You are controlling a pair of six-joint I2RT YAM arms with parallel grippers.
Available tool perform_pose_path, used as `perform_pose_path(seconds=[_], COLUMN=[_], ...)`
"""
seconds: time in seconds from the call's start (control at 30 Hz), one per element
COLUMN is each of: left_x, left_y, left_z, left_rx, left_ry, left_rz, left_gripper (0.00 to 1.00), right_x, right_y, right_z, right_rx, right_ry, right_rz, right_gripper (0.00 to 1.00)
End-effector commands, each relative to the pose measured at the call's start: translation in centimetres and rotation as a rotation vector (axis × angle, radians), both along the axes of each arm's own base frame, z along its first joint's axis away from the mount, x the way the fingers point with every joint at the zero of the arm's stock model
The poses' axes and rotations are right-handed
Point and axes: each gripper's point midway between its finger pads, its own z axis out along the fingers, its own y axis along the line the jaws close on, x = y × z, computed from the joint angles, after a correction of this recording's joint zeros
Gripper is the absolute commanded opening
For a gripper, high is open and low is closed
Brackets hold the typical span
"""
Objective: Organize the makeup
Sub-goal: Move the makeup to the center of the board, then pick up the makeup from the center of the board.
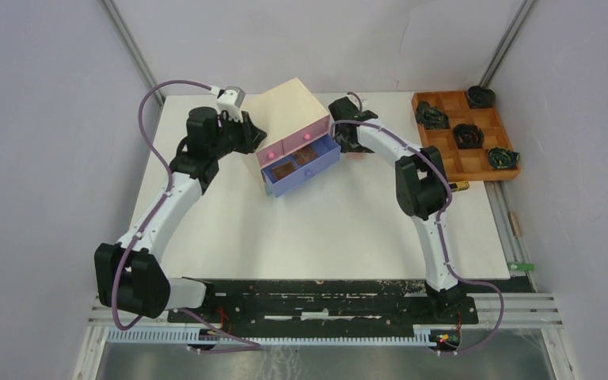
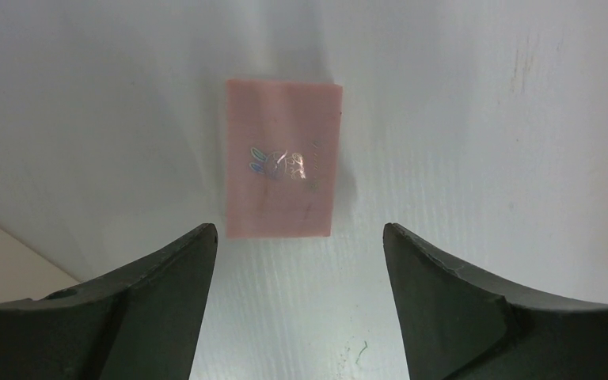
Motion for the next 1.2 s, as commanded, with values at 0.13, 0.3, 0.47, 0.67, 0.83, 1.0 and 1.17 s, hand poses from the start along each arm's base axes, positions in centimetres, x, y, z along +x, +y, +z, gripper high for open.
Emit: perform_pose_path(seconds=[0.13,0.3,0.47,0.67,0.83,1.0,1.17], left_x=[-1.0,-1.0,-1.0,-1.1,-1.0,-0.7,-0.5], left_y=[-0.3,-0.4,-0.3,-0.3,-0.1,0.2,0.4], left_z=[-0.7,-1.0,-1.2,-1.0,-1.3,-1.5,-1.2], left_rx=[-0.015,-0.015,-0.011,-0.009,-0.003,0.014,0.013], left_ry=[0.031,0.038,0.043,0.039,0.043,0.044,0.036], left_rz=[-0.027,-0.031,-0.03,-0.028,-0.019,-0.003,0.005], left_gripper=[0.21,0.21,0.21,0.21,0.21,0.21,0.2], right_x=[1.7,2.5,2.5,1.1,0.2,0.4,1.0], right_y=[1.1,0.2,-1.8,-3.3,-3.4,-3.1,-2.5], right_z=[-1.4,-2.3,-3.7,-5.7,-6.8,-4.9,2.7], right_rx=[0.048,0.078,0.062,0.072,0.123,0.128,0.164], right_ry=[0.0,0.008,0.04,0.106,0.152,0.139,0.017], right_rz=[-0.008,-0.049,-0.089,-0.08,-0.05,0.008,0.08], right_gripper=[0.84,0.84,0.8,0.58,0.02,0.01,0.01])
